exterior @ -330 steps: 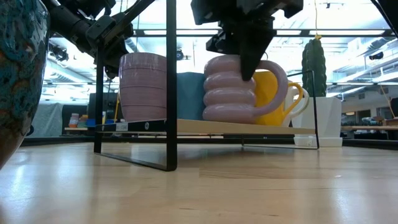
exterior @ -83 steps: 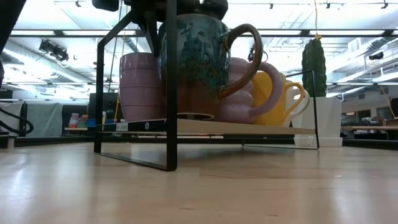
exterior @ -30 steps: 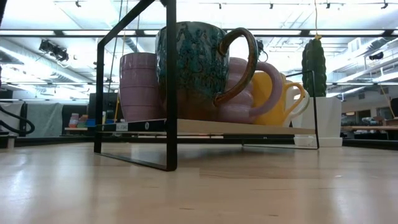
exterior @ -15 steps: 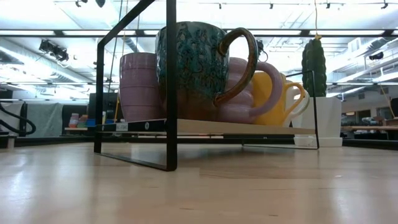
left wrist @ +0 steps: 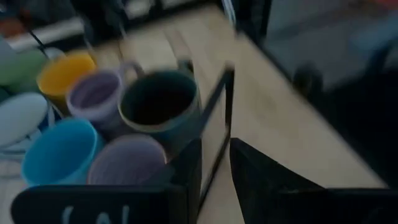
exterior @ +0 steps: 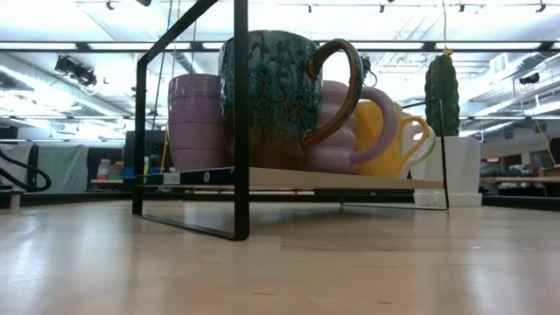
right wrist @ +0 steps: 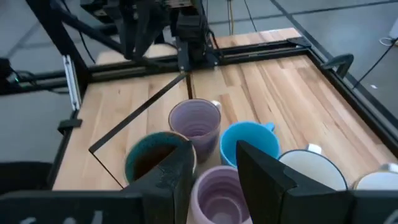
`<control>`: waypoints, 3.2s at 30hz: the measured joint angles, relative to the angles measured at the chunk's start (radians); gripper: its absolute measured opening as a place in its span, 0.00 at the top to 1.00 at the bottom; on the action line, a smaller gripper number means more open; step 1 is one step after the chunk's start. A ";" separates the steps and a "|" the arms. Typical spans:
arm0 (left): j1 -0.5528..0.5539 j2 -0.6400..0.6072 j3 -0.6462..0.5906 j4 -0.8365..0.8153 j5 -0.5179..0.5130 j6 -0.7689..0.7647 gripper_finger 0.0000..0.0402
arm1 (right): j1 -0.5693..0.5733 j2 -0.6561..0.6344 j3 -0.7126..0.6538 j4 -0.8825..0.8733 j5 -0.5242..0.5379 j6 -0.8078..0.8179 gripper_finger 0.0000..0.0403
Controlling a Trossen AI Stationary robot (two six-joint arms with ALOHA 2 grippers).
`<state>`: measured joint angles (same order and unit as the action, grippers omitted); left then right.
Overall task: Place coffee mugs
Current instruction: Return to Home Position
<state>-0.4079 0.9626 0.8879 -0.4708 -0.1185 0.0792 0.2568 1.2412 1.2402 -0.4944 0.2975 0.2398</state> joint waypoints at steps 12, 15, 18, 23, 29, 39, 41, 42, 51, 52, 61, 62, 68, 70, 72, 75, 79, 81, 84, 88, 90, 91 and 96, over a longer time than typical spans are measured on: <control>0.063 -0.215 -0.407 0.634 -0.001 -0.063 0.78 | -0.082 -0.347 -0.446 0.378 -0.027 0.000 0.68; 0.085 -0.241 -0.504 0.772 0.010 -0.060 0.78 | -0.109 -0.426 -0.547 0.453 -0.028 0.005 0.68; 0.104 -0.253 -0.596 0.905 0.011 -0.060 0.78 | -0.145 -0.503 -0.641 0.511 -0.029 0.023 0.68; 0.127 -0.267 -0.746 1.117 0.011 -0.068 0.78 | -0.223 -0.609 -0.807 0.638 -0.060 0.061 0.68; 0.130 -0.301 -0.831 1.193 -0.014 -0.097 0.79 | -0.333 -0.672 -0.997 0.883 -0.199 0.143 0.68; 0.129 -0.550 -0.835 0.902 -0.011 -0.099 0.91 | -0.437 -0.814 -1.036 0.860 -0.297 0.112 0.68; 0.129 -0.615 -0.836 0.835 0.001 -0.099 0.94 | -0.438 -0.851 -1.036 0.846 -0.292 0.108 0.68; 0.129 -0.644 -0.840 0.823 0.010 -0.099 0.95 | -0.437 -0.865 -1.036 0.837 -0.284 0.108 0.68; 0.129 -0.800 -0.879 0.736 0.040 -0.117 0.97 | -0.437 -0.887 -1.131 0.892 -0.216 0.179 0.68; 0.130 -0.802 -0.879 0.755 0.028 -0.116 0.97 | -0.437 -0.887 -1.139 0.908 -0.195 0.176 0.68; 0.130 -0.799 -0.879 0.765 0.001 -0.116 0.97 | -0.437 -0.886 -1.172 0.920 -0.089 0.129 0.68; 0.130 -0.799 -0.879 0.765 0.001 -0.115 0.97 | -0.437 -0.886 -1.172 0.920 -0.089 0.122 0.68; 0.130 -0.799 -0.880 0.765 0.001 -0.120 0.97 | -0.437 -0.886 -1.172 0.920 -0.089 0.124 0.68; 0.130 -0.799 -0.880 0.765 0.001 -0.120 0.97 | -0.437 -0.886 -1.172 0.920 -0.089 0.124 0.68; 0.130 -0.799 -0.880 0.765 0.001 -0.120 0.97 | -0.437 -0.886 -1.172 0.920 -0.089 0.124 0.68; 0.130 -0.799 -0.880 0.765 0.001 -0.120 0.97 | -0.437 -0.886 -1.172 0.920 -0.089 0.124 0.68; 0.130 -0.799 -0.880 0.765 0.001 -0.119 0.97 | -0.437 -0.886 -1.172 0.920 -0.089 0.124 0.68; 0.130 -0.799 -0.880 0.765 0.001 -0.119 0.97 | -0.437 -0.886 -1.172 0.920 -0.089 0.124 0.68; 0.130 -0.799 -0.880 0.765 0.001 -0.119 0.97 | -0.437 -0.886 -1.172 0.920 -0.089 0.124 0.68; 0.130 -0.799 -0.880 0.766 0.001 -0.119 0.97 | -0.437 -0.886 -1.171 0.920 -0.089 0.124 0.68; 0.130 -0.799 -0.880 0.766 0.001 -0.119 0.97 | -0.437 -0.886 -1.171 0.920 -0.090 0.124 0.68; 0.130 -0.799 -0.880 0.766 0.001 -0.119 0.97 | -0.437 -0.886 -1.171 0.920 -0.090 0.124 0.68; 0.130 -0.799 -0.880 0.766 0.001 -0.119 0.97 | -0.437 -0.886 -1.171 0.920 -0.090 0.124 0.68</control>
<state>-0.2779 0.1631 0.0074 0.2950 -0.1177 -0.0399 -0.1806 0.3550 0.0689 0.4252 0.2077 0.3634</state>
